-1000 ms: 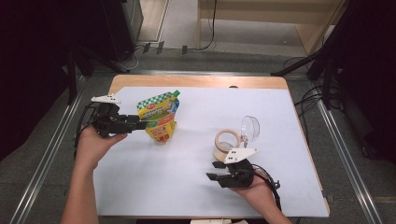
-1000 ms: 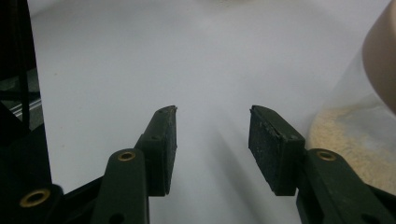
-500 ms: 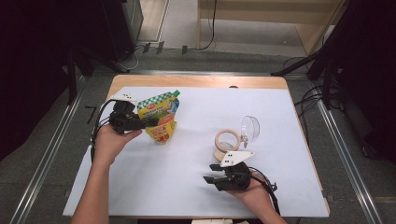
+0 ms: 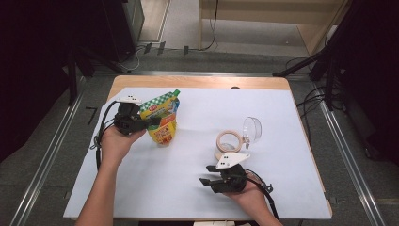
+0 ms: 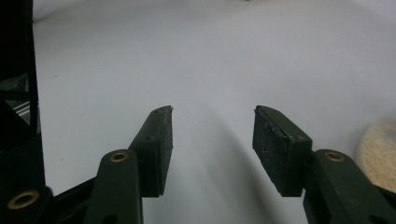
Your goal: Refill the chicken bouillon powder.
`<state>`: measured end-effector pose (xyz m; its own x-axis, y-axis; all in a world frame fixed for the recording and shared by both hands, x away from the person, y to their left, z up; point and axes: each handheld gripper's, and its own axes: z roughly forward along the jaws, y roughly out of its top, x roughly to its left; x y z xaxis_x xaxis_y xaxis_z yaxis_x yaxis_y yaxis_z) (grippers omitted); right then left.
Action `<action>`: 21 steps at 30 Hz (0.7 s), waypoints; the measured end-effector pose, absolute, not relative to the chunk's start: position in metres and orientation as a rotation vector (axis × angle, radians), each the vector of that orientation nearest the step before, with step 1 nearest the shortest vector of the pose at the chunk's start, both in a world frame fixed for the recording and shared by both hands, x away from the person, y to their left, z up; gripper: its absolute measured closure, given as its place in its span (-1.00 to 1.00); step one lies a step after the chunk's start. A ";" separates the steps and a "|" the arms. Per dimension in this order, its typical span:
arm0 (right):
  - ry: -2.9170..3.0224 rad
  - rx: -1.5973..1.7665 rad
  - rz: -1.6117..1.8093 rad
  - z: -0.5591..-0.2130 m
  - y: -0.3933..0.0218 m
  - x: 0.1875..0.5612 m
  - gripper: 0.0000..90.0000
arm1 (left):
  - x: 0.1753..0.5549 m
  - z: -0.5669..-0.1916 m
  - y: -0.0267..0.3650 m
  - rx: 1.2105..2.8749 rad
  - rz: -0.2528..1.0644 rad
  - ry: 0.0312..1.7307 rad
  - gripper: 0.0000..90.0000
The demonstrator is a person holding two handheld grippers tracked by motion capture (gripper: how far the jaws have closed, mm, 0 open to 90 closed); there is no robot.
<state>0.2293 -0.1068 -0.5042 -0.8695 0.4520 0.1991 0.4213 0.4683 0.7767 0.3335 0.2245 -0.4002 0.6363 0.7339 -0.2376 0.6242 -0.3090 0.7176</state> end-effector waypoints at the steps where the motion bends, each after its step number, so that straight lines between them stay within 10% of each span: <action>1: 2.663 0.793 1.394 -0.505 -0.106 0.229 0.09 | 0.333 -0.399 0.224 2.027 0.171 1.055 1.00; 21: 2.610 0.832 1.393 -0.507 -0.098 0.232 0.08 | 0.298 -0.347 0.192 2.063 0.030 0.841 1.00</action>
